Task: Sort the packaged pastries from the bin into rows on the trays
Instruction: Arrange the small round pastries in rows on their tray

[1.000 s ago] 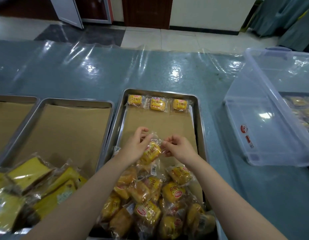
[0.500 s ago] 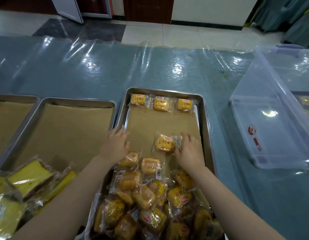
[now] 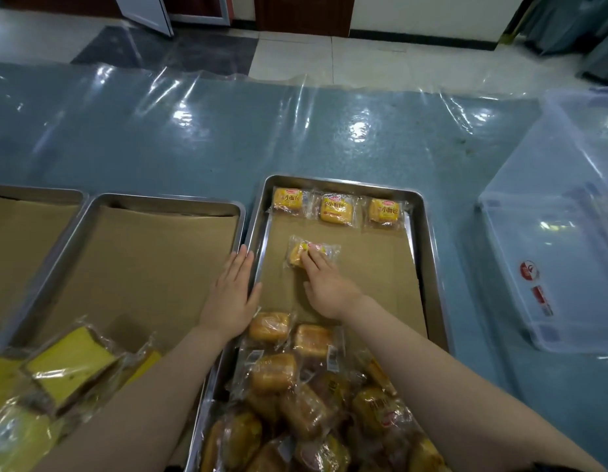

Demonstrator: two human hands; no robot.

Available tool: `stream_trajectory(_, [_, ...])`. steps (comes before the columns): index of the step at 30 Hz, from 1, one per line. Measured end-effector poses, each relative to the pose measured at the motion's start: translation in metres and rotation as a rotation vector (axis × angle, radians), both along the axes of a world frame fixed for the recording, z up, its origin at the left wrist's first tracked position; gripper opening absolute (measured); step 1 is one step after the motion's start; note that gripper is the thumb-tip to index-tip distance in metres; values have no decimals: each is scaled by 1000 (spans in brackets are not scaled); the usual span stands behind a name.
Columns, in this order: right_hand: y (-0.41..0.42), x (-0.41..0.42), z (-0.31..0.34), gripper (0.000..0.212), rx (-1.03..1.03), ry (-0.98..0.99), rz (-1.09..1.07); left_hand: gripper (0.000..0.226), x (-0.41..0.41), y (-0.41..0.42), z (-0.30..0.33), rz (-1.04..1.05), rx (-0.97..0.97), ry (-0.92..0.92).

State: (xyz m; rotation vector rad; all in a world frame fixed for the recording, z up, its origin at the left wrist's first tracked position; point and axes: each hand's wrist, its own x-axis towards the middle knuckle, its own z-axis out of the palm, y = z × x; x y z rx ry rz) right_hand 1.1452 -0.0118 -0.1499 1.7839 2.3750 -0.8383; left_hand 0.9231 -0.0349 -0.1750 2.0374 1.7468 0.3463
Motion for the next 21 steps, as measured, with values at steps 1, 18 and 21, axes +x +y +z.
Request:
stream_trajectory(1, [7, -8, 0, 65, -3, 17, 5, 63, 1, 0, 1, 9, 4, -7])
stream_trajectory(18, [59, -44, -5, 61, 217, 60, 21, 45, 2, 2, -5, 43, 76, 12])
stream_trajectory(21, [43, -39, 3, 51, 265, 163, 33, 45, 0, 2, -6, 54, 77, -23])
